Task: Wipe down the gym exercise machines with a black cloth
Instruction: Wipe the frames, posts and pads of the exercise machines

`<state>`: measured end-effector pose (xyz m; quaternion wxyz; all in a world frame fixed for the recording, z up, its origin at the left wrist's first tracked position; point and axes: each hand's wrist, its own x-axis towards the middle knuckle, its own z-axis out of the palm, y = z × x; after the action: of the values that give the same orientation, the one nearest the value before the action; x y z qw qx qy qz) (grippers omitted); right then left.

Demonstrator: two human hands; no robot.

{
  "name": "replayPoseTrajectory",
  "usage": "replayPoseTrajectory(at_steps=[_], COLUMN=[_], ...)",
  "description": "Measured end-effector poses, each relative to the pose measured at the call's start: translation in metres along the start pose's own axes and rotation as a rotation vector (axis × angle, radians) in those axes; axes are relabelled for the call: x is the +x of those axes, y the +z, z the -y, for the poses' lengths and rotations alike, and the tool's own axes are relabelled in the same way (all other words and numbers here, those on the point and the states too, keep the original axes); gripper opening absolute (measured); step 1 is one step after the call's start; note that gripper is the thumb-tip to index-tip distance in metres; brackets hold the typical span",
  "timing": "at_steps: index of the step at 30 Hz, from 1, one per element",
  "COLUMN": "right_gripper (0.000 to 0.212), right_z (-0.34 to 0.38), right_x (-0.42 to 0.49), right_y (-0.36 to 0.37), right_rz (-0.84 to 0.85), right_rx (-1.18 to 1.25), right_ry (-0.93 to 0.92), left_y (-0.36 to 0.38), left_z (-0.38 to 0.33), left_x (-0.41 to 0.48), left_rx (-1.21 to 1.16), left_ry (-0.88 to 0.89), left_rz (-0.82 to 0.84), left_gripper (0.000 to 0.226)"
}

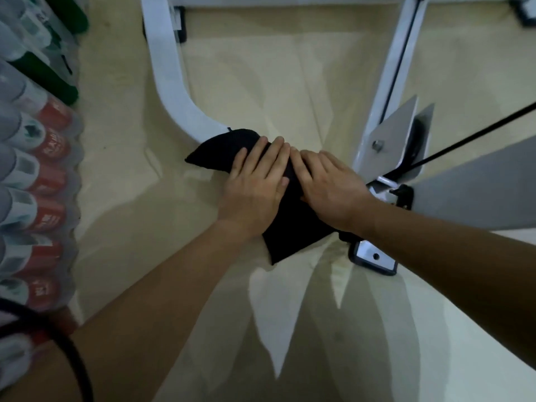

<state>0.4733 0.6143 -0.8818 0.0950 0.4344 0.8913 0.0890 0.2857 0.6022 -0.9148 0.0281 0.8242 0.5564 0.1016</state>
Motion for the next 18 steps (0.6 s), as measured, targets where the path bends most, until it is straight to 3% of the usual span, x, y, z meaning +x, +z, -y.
replayPoseTrajectory(at_steps=[3,8,13,18], right_gripper=[0.073,0.084,0.082,0.055], right_z=[0.013,0.052,0.030,0.012], right_x=[0.027,0.094,0.046,-0.017], right_y=[-0.002,-0.015,-0.005,0.001], right_rz=[0.034,0.062,-0.038,-0.084], right_rx=[-0.012,0.187,0.121,-0.056], right_ry=[0.060,0.140,0.122,0.095], left_y=[-0.011,-0.029,-0.025,-0.008], left_z=[0.036,0.103,0.060,-0.002], left_x=[0.005,0.019,0.012,-0.003], left_rx=[0.011,-0.014,0.071,0.040], left_ry=[0.032,-0.066,-0.012,0.065], left_rz=[0.047,0.098,0.120,0.046], left_gripper=[0.053,0.056,0.056,0.063])
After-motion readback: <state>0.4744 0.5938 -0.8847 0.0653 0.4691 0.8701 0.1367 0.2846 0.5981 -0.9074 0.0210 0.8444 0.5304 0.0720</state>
